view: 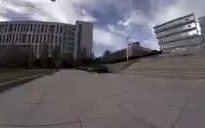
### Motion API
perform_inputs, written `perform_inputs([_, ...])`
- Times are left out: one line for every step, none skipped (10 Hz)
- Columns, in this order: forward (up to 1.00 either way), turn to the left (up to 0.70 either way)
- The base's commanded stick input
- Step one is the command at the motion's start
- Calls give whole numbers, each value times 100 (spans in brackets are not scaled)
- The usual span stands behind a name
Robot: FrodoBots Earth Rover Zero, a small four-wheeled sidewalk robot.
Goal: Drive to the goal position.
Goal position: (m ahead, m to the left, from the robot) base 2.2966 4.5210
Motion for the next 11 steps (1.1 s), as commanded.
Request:
perform_inputs([70,-15])
perform_inputs([70,-3])
perform_inputs([70,16])
perform_inputs([70,35])
perform_inputs([70,35])
perform_inputs([70,35])
perform_inputs([70,35])
perform_inputs([70,35])
perform_inputs([70,35])
perform_inputs([70,35])
perform_inputs([70,35])
